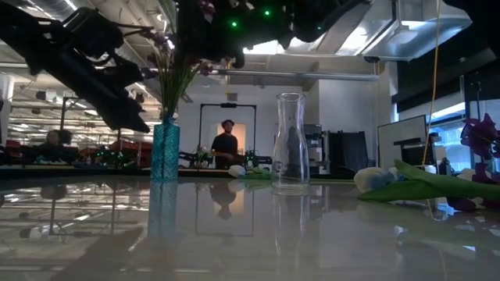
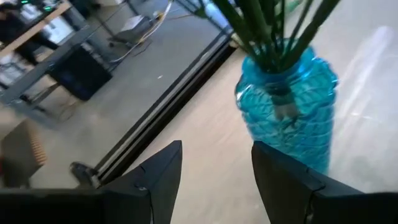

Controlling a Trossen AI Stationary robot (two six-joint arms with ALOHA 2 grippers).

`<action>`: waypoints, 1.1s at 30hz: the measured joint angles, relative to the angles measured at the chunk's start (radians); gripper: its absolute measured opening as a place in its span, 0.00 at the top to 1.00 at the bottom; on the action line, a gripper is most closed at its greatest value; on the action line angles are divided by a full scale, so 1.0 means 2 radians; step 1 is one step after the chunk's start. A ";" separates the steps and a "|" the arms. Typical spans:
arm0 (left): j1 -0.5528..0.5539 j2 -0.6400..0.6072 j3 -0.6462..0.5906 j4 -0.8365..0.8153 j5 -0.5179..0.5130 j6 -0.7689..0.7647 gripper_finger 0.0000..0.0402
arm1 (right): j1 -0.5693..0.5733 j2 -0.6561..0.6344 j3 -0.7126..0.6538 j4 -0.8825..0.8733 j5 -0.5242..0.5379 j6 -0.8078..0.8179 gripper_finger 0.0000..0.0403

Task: Sort flowers into vase by color
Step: Put the left purple flowers into the blue flower vase

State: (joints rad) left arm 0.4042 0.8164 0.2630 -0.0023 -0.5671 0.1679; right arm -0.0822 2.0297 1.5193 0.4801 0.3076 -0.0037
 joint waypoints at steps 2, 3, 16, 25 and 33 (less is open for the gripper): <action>0.000 -0.004 0.000 0.000 0.019 0.000 0.53 | -0.006 0.000 0.014 -0.019 -0.011 0.000 0.99; 0.000 -0.005 0.000 -0.001 0.027 0.001 0.53 | -0.009 0.000 0.024 -0.033 -0.016 0.000 0.99; 0.062 -0.006 0.000 0.092 -0.043 0.128 0.53 | -0.026 -0.005 0.070 -0.144 -0.038 0.040 0.99; 0.147 0.034 0.000 0.153 0.158 0.034 0.53 | -0.037 -0.007 0.070 -0.162 -0.072 0.054 0.99; 0.173 0.112 0.000 0.246 0.258 0.085 0.53 | -0.041 -0.007 0.070 -0.176 -0.106 0.063 0.99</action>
State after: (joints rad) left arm 0.7505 1.0414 0.2633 0.4890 -0.0510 0.3383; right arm -0.1638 2.0167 1.6596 0.1272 0.0949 0.1232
